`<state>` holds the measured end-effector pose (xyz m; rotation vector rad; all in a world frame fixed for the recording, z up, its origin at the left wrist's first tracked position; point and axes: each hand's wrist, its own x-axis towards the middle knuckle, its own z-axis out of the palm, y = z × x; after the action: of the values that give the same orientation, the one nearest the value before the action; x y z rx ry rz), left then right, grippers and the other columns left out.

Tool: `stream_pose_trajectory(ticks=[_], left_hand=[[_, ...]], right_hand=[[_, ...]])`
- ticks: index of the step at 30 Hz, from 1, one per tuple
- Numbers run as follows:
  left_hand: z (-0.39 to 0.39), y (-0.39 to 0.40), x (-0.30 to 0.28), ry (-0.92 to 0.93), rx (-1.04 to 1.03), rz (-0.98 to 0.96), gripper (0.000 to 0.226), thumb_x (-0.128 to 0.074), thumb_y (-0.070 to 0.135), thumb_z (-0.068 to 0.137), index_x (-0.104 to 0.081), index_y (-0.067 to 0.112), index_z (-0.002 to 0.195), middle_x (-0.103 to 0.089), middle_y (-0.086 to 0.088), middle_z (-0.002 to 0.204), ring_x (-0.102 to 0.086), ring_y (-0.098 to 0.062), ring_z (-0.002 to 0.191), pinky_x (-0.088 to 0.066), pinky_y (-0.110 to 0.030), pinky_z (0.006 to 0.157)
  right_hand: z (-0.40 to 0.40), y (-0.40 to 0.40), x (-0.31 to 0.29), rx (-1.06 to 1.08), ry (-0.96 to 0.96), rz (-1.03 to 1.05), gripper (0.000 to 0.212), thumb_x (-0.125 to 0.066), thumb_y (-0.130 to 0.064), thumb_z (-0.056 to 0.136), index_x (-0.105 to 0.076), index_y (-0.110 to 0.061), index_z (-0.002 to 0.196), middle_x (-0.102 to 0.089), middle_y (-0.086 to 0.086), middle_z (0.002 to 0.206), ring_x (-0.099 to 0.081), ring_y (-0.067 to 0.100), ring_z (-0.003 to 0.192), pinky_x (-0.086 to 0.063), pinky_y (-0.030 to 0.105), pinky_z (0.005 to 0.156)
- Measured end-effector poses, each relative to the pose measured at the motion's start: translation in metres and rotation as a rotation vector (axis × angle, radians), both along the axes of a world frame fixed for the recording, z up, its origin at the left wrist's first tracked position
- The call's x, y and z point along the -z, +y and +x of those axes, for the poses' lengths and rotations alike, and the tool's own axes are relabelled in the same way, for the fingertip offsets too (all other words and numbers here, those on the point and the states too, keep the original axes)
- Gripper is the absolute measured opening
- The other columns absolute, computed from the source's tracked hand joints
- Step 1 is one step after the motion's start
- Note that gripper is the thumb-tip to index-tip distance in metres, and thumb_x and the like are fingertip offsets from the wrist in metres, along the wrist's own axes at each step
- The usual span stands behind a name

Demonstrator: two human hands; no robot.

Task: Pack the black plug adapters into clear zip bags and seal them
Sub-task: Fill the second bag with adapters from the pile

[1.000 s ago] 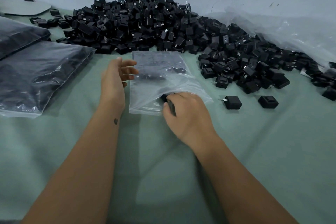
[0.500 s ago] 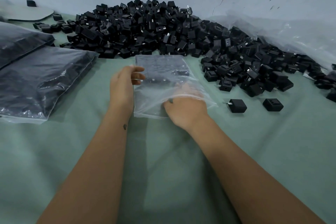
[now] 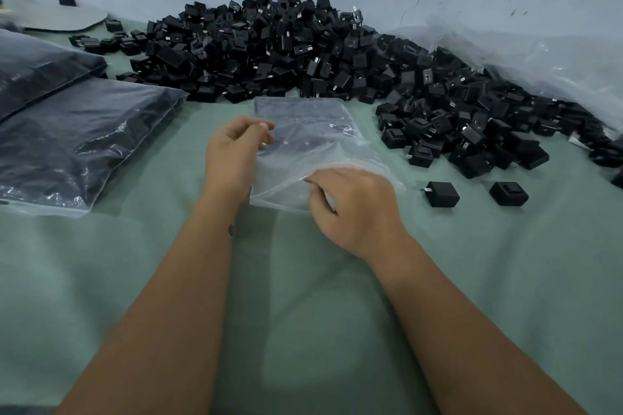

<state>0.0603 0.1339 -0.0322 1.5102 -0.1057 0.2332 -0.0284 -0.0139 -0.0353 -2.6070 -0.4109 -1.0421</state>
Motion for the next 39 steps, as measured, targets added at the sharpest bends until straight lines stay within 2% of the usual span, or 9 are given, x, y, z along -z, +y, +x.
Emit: stream_pose_trajectory(ticks=[6,10,13,19,27,31,34,37,39], left_hand=[[0.001,0.001,0.006,-0.003,0.022,0.264,0.025,-0.061,0.009,0.089,-0.068,0.031,0.08,-0.067,0.007,0.076,-0.049,0.006,0.053,-0.036,-0.007,0.05],[-0.004,0.002,0.001,-0.097,0.019,0.635,0.019,-0.06,0.014,0.088,-0.071,0.03,0.088,-0.064,0.009,0.078,-0.057,-0.008,0.074,-0.043,-0.021,0.065],[-0.01,-0.003,-0.005,-0.306,0.06,0.977,0.02,-0.059,0.014,0.089,-0.073,0.023,0.099,-0.062,0.013,0.085,-0.053,-0.019,0.1,-0.039,-0.028,0.08],[-0.02,-0.02,-0.007,-0.468,0.258,1.017,0.016,-0.062,0.027,0.089,-0.072,0.023,0.102,-0.062,0.011,0.096,-0.052,-0.019,0.104,-0.045,-0.041,0.093],[-0.02,-0.017,-0.004,-0.303,0.439,1.003,0.048,-0.055,0.073,0.071,-0.063,0.043,0.108,-0.059,0.016,0.099,-0.053,-0.007,0.098,-0.048,-0.036,0.091],[-0.017,-0.014,-0.001,-0.219,0.522,0.966,0.036,-0.074,0.06,0.074,-0.069,0.038,0.102,-0.058,0.012,0.103,-0.057,-0.005,0.096,-0.048,-0.028,0.086],[-0.014,-0.016,0.001,-0.16,0.441,0.821,0.006,-0.073,0.037,0.083,-0.072,0.033,0.087,-0.068,0.013,0.089,-0.063,-0.002,0.083,-0.049,-0.022,0.074],[-0.012,-0.017,0.0,-0.084,0.398,0.694,0.015,-0.067,0.028,0.089,-0.07,0.024,0.074,-0.062,0.016,0.062,-0.052,-0.001,0.056,-0.039,-0.02,0.06],[-0.012,-0.016,-0.003,-0.045,0.393,0.595,0.016,-0.066,0.022,0.089,-0.071,0.016,0.076,-0.064,0.0,0.065,-0.051,-0.009,0.063,-0.04,-0.027,0.065]], right_hand=[[-0.004,-0.024,-0.01,0.185,-0.27,0.289,0.015,-0.048,-0.004,0.076,-0.063,-0.002,0.074,-0.059,0.009,0.072,-0.051,0.029,0.068,-0.038,0.037,0.061],[0.002,-0.064,0.0,0.772,0.21,0.151,0.031,-0.047,-0.006,0.073,-0.06,-0.01,0.101,-0.049,0.013,0.111,-0.041,0.033,0.104,-0.027,0.037,0.083],[0.005,-0.077,0.006,0.902,0.489,0.221,0.03,-0.043,-0.01,0.081,-0.059,-0.014,0.106,-0.045,0.013,0.12,-0.033,0.032,0.113,-0.026,0.04,0.088],[0.013,-0.081,0.011,0.597,0.29,0.505,0.035,-0.05,-0.002,0.082,-0.055,-0.011,0.115,-0.042,0.008,0.123,-0.04,0.024,0.11,-0.034,0.024,0.085],[0.015,-0.055,0.003,0.193,0.132,0.878,0.038,-0.062,-0.015,0.085,-0.062,-0.028,0.121,-0.06,-0.022,0.109,-0.055,-0.012,0.1,-0.042,0.004,0.082],[0.015,-0.044,0.002,0.133,0.134,0.868,0.036,-0.064,-0.019,0.082,-0.063,-0.037,0.113,-0.062,-0.011,0.112,-0.057,-0.004,0.099,-0.042,0.009,0.079],[0.005,-0.034,-0.001,0.072,0.003,0.583,0.039,-0.062,-0.014,0.079,-0.063,-0.024,0.117,-0.06,-0.011,0.102,-0.058,0.011,0.089,-0.045,0.017,0.08],[-0.004,-0.021,-0.005,-0.025,-0.108,0.218,0.036,-0.057,-0.013,0.074,-0.064,-0.01,0.109,-0.062,0.0,0.096,-0.055,0.022,0.087,-0.049,0.033,0.072],[-0.005,-0.013,-0.008,-0.063,-0.14,0.085,0.033,-0.058,-0.01,0.069,-0.066,-0.008,0.1,-0.063,0.003,0.091,-0.056,0.024,0.083,-0.049,0.035,0.064]])
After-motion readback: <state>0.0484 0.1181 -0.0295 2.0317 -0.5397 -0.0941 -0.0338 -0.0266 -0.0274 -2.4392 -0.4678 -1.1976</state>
